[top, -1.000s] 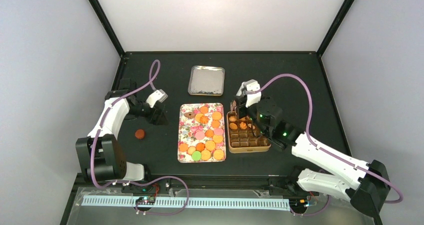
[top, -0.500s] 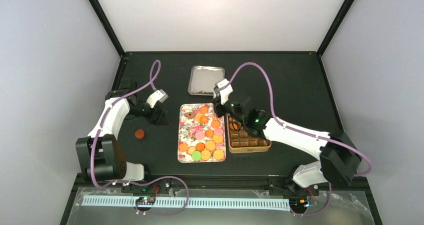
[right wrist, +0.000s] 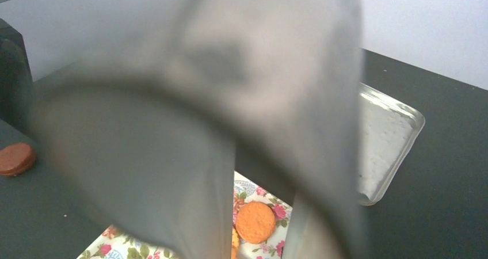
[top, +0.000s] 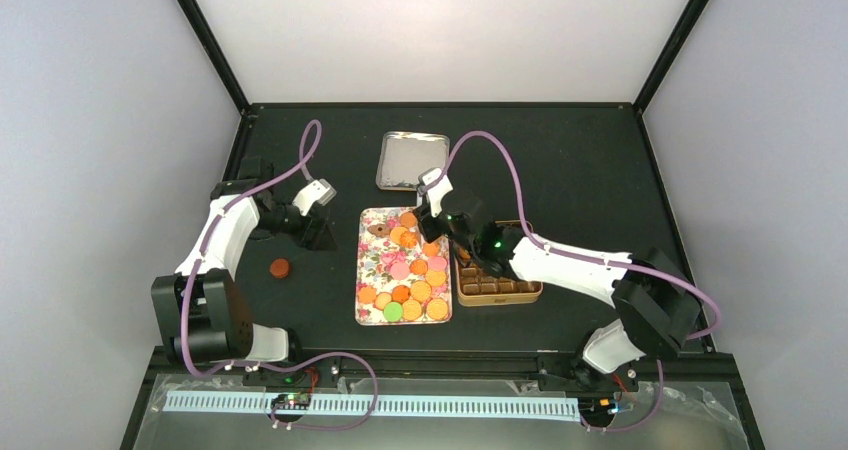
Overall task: Pack the cookies
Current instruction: Pick up the fake cookies from the plate.
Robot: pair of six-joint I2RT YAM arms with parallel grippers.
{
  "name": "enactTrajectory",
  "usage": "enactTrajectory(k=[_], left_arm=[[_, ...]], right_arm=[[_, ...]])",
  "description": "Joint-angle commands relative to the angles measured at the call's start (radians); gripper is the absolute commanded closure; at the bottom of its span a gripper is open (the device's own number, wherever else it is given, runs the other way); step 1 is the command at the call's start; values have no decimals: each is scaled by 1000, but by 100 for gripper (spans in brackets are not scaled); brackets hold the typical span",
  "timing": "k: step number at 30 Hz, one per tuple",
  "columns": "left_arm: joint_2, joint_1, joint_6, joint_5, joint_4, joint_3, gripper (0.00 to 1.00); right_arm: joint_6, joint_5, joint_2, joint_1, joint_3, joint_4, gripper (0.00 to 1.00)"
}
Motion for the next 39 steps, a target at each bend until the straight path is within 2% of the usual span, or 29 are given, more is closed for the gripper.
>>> enactTrajectory(k=[1,10,20,25,39], left_arm=[[-28,-5,14,9,-7,32,33],[-26,-5,14,11,-6,32,33],[-27,-5,15,11,-7,32,33],[-25,-5,17,14,-7,28,33],[-34,-5,13,15,-7,28,33]], right_arm=[[13,52,-5,8,-29,68,69],[36,79,0,20,-78,70,68],[82,28,16,25,-96,84,68],[101,53,-6,51,-144,97,65],[115,58,-87,57,-184,138,65]])
